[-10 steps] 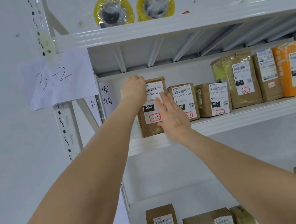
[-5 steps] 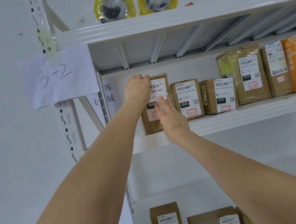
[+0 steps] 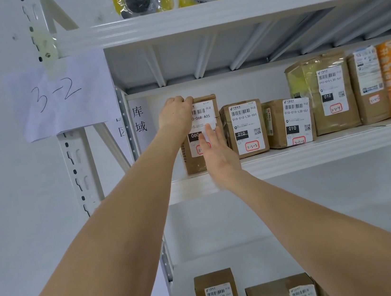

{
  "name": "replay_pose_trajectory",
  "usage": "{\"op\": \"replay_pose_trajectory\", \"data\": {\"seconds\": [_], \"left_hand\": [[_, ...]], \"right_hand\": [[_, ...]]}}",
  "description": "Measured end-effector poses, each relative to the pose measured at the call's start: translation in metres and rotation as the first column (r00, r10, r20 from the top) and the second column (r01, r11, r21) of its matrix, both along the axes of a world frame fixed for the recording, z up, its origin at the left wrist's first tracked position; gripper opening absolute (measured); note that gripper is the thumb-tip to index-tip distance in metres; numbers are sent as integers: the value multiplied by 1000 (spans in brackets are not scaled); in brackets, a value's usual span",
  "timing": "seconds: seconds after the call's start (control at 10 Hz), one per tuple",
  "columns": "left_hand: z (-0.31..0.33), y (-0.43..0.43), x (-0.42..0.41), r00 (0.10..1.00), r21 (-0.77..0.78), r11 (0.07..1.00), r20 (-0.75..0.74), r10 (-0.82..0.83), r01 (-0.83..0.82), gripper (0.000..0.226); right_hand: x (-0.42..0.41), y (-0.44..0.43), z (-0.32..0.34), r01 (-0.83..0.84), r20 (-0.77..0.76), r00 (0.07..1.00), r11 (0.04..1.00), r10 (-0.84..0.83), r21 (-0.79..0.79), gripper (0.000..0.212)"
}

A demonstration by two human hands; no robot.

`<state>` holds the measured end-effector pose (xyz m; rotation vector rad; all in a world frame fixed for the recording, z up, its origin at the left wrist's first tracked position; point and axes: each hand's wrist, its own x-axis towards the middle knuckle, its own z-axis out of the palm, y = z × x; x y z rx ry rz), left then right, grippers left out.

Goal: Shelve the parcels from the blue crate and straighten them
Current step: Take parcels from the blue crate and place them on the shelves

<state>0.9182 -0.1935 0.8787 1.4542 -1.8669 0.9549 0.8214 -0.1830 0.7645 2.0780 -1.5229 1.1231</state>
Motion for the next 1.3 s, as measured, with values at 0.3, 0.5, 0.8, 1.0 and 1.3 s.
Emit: {"op": "replay_pose_trajectory", "data": {"seconds": [0.3,0.5,0.8,1.0,1.3], "left_hand": [[-1,-9,0,1000,22,1000,-7,-4,4,50],[0,-2,-2,998,31,999,54,36,-38,58],[-15,38,-20,998,24,999,59,23,-24,60],[-74,73,-93,978,83,977,53,-199,195,51],[-243,130,-240,916,464,830,91,-391,309,58]], "right_hand": [[-1,0,4,20,-47,999,999,-17,51,60],[-4,11,10,138,-111,986,986,-127,94,77],[-39,47,7,242,-61,969,970,-241,6,72],[-97,85,-35,332,3,943,937,-334,110,69],[-235,173,-170,520,-51,841,776,-539,357,56]]}}
